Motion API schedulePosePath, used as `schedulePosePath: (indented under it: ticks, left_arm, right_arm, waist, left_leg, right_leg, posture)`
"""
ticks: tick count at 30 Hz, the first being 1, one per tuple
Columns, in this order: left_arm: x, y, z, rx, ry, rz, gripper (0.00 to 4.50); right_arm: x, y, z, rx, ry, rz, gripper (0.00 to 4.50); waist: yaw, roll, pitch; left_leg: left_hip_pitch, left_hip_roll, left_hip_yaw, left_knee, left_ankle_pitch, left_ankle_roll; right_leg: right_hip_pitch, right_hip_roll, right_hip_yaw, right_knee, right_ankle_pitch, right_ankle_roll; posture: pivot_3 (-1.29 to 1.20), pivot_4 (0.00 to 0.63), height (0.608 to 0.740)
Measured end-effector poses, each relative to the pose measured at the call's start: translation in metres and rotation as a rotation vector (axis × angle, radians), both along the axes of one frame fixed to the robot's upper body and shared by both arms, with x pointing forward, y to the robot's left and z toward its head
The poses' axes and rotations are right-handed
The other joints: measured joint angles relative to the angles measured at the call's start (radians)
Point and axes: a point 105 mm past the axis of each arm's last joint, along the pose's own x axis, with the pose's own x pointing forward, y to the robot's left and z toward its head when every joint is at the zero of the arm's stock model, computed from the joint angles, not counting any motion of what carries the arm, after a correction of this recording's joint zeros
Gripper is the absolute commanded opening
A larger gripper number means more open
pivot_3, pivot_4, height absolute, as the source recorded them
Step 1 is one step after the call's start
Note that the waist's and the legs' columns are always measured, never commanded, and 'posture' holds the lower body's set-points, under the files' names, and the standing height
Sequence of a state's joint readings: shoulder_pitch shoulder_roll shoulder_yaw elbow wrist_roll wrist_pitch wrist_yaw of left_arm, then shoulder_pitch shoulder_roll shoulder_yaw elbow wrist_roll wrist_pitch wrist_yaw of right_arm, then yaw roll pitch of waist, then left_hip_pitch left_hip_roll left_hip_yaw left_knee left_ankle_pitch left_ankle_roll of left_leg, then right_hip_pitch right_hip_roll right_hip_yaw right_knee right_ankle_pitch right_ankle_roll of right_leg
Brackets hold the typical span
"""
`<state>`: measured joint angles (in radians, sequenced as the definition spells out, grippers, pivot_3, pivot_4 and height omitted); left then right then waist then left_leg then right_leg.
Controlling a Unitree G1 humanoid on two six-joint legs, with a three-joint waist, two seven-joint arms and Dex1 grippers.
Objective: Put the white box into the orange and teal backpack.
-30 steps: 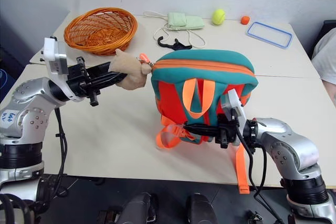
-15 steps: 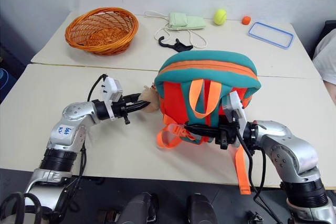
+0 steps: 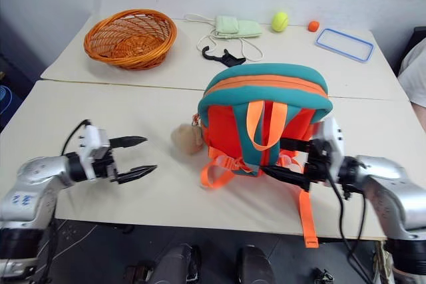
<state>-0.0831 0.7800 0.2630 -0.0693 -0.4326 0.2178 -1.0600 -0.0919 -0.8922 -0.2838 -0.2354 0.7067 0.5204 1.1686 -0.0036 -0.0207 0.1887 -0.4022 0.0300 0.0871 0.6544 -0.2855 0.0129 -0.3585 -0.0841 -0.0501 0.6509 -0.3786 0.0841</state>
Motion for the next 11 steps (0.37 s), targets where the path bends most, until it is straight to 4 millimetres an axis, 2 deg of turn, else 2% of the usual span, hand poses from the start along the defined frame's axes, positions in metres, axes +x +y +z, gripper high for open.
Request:
schedulePosePath:
  ticks: [3, 5, 7, 11]
  left_arm:
    - [-0.02, 0.01, -0.003, 0.041, -0.005, 0.014, 4.5]
    - [-0.035, 0.015, -0.01, 0.082, -0.004, 0.025, 4.5]
    - [-0.046, 0.021, -0.018, 0.115, 0.006, 0.047, 4.5]
    - [-0.046, 0.027, -0.016, 0.132, -0.039, 0.092, 4.5]
  right_arm:
    - [0.006, -0.033, 0.002, -0.061, -0.097, -0.086, 4.47]
    - [0.016, -0.057, 0.003, -0.127, -0.223, -0.153, 4.47]
    - [0.019, -0.075, -0.007, -0.177, -0.243, -0.193, 4.47]
    - [0.022, -0.077, -0.022, -0.215, -0.256, -0.158, 4.47]
  waist:
    - [-0.002, 0.0, 0.0]
    - [-0.007, 0.0, 0.0]
    - [-0.013, 0.0, 0.0]
    - [-0.02, 0.0, 0.0]
  left_leg:
    - [0.002, 0.0, 0.001, 0.0, 0.0, 0.0]
    - [0.004, 0.0, 0.003, -0.001, 0.0, 0.0]
    - [0.008, 0.0, 0.004, -0.006, 0.0, 0.0]
    - [0.011, 0.001, 0.004, -0.007, 0.0, 0.001]
  right_leg:
    - [0.002, 0.0, 0.0, -0.002, 0.0, 0.0]
    - [0.003, 0.0, 0.001, -0.002, 0.0, 0.0]
    - [0.005, 0.0, 0.002, -0.003, 0.0, 0.0]
    - [0.006, 0.001, 0.003, 0.0, 0.0, 0.0]
  posture:
    - [0.0, 0.15, 0.74]
    - [0.0, 0.15, 0.74]
    - [0.0, 0.15, 0.74]
    - [0.0, 0.15, 0.74]
